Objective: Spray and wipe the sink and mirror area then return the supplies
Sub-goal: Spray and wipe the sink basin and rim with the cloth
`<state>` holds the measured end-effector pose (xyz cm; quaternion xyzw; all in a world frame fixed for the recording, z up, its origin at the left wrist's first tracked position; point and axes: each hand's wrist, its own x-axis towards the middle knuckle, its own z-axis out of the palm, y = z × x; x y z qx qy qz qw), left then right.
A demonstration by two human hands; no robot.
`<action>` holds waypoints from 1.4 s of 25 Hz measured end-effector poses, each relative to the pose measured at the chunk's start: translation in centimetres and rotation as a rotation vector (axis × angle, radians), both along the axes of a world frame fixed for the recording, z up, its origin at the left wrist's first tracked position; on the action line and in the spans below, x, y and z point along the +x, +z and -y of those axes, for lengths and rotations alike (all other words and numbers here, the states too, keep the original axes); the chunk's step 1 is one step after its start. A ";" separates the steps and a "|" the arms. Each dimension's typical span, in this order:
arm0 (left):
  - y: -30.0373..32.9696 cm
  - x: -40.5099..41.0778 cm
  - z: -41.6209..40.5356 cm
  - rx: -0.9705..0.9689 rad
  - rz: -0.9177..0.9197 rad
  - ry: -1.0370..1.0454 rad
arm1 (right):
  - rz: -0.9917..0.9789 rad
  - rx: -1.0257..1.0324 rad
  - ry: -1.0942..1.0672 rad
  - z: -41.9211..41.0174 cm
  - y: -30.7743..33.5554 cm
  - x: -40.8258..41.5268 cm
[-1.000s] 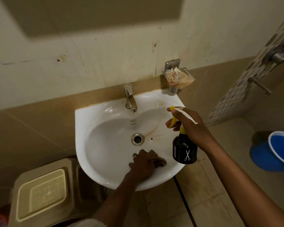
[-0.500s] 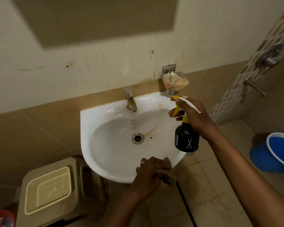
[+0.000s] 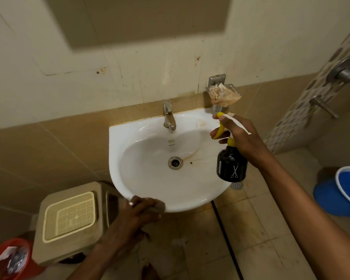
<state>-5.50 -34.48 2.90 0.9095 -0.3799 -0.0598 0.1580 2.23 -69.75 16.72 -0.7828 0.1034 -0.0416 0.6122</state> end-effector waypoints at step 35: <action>-8.3 14.0 24.5 -0.612 -0.577 1.184 | -0.425 -0.164 -0.555 -2.7 -8.8 -5.8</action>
